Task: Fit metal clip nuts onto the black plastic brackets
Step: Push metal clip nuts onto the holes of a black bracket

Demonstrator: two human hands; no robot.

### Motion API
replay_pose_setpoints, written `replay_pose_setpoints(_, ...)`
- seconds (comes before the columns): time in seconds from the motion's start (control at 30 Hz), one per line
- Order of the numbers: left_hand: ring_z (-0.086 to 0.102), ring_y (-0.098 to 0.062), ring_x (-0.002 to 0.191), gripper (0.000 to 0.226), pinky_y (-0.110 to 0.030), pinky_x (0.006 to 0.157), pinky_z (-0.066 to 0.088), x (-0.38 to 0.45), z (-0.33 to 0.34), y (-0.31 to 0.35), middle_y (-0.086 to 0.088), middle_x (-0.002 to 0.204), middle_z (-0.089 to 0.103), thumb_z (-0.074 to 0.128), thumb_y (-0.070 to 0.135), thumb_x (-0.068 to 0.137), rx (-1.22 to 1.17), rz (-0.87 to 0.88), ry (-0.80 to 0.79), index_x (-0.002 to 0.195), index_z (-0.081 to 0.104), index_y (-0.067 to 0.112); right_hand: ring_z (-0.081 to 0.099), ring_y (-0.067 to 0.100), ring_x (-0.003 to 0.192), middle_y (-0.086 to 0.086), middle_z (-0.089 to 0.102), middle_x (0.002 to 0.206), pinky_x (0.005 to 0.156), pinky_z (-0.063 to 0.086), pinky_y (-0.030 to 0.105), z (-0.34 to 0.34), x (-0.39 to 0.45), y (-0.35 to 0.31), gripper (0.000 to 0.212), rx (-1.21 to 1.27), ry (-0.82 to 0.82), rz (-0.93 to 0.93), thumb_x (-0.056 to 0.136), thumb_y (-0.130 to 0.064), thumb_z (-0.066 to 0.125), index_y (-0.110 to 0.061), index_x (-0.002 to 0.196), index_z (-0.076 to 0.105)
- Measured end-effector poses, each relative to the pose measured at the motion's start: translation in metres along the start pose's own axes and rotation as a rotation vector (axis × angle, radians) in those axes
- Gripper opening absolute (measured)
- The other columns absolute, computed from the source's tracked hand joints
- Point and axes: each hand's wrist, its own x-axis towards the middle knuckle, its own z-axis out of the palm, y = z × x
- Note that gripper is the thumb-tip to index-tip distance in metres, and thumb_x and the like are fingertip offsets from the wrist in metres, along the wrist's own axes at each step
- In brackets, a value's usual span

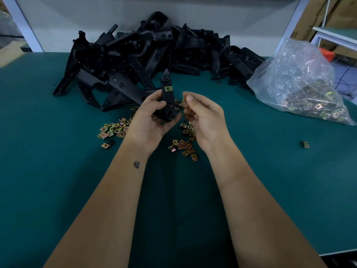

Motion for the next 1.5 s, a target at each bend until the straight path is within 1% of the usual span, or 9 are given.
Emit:
replay_pose_setpoints(0.2,0.062,-0.025,0.107,0.031,-0.033,0.079,0.057,0.0,-0.001,0.0,-0.006,0.106,0.072,0.047,0.004,0.094,0.045,0.012,-0.027,0.109,0.07,0.019,0.061,0.014,0.083,0.003,0.07,0.087,0.085,0.053,0.029,0.002,0.0,0.002,0.013,-0.056,-0.021,0.034,0.093,-0.004,0.062,-0.012,0.094,0.073)
replay_pose_setpoints(0.37,0.061,-0.024,0.106,0.033,-0.033,0.08,0.057,0.001,-0.001,-0.001,-0.006,0.11,0.068,0.046,0.002,0.095,0.103,0.028,-0.039,0.115,0.065,0.02,0.063,0.017,0.083,0.006,0.071,0.087,0.081,0.052,0.03,0.002,0.001,0.001,0.011,-0.086,-0.037,0.02,0.091,-0.003,0.065,-0.011,0.089,0.073)
replay_pose_setpoints(0.5,0.061,-0.02,0.103,0.033,-0.033,0.08,0.057,0.0,0.0,-0.001,-0.003,0.11,0.067,0.047,0.002,0.096,0.118,0.037,-0.041,0.118,0.063,0.021,0.064,0.021,0.089,0.009,0.072,0.091,0.086,0.051,0.036,0.003,0.0,0.002,0.01,-0.13,-0.058,0.018,0.09,-0.005,0.065,-0.011,0.088,0.072)
replay_pose_setpoints(0.67,0.06,-0.019,0.101,0.033,-0.032,0.078,0.056,0.0,-0.001,0.0,0.0,0.108,0.065,0.048,0.003,0.097,0.132,0.045,-0.054,0.12,0.06,0.023,0.062,0.013,0.071,0.002,0.069,0.076,0.068,0.05,0.026,0.003,0.001,0.0,0.015,-0.023,-0.007,0.05,0.091,-0.004,0.063,-0.012,0.08,0.07)
replay_pose_setpoints(0.77,0.059,-0.019,0.103,0.034,-0.032,0.079,0.056,0.001,-0.001,0.0,-0.001,0.109,0.064,0.048,0.003,0.097,0.139,0.046,-0.047,0.124,0.058,0.023,0.062,0.012,0.07,0.0,0.069,0.075,0.068,0.049,0.025,0.002,0.001,0.0,0.017,-0.05,-0.032,0.048,0.091,-0.004,0.062,-0.013,0.079,0.07)
replay_pose_setpoints(1.07,0.06,-0.02,0.11,0.044,-0.041,0.101,0.051,-0.002,-0.003,0.002,-0.003,0.12,0.061,0.05,0.002,0.098,0.191,0.059,-0.048,0.14,0.049,0.017,0.059,0.011,0.072,-0.001,0.07,0.079,0.07,0.049,0.026,0.002,0.001,0.002,0.014,-0.118,-0.067,0.041,0.092,-0.008,0.064,-0.016,0.083,0.072)
replay_pose_setpoints(1.33,0.061,-0.019,0.108,0.036,-0.037,0.095,0.054,-0.001,-0.007,0.002,-0.002,0.116,0.062,0.052,0.003,0.097,0.167,0.074,-0.124,0.127,0.055,0.021,0.063,0.012,0.079,0.003,0.07,0.083,0.076,0.049,0.028,0.003,0.001,0.004,0.012,-0.134,-0.108,0.013,0.092,-0.009,0.064,-0.013,0.084,0.071)
replay_pose_setpoints(1.43,0.063,-0.02,0.11,0.036,-0.034,0.088,0.056,-0.001,-0.011,0.004,-0.003,0.119,0.065,0.055,0.002,0.095,0.187,0.076,-0.123,0.125,0.058,0.021,0.059,0.017,0.086,0.006,0.068,0.087,0.083,0.048,0.032,0.002,0.002,0.004,0.013,-0.196,-0.127,0.012,0.092,-0.008,0.064,-0.013,0.082,0.071)
replay_pose_setpoints(1.5,0.066,-0.017,0.108,0.036,-0.03,0.083,0.056,-0.001,-0.013,0.006,-0.001,0.117,0.069,0.058,0.004,0.091,0.227,0.074,-0.113,0.121,0.063,0.023,0.055,0.015,0.08,0.003,0.065,0.084,0.08,0.045,0.03,0.001,0.002,0.005,0.016,-0.277,-0.142,0.011,0.092,-0.008,0.064,-0.015,0.08,0.07)
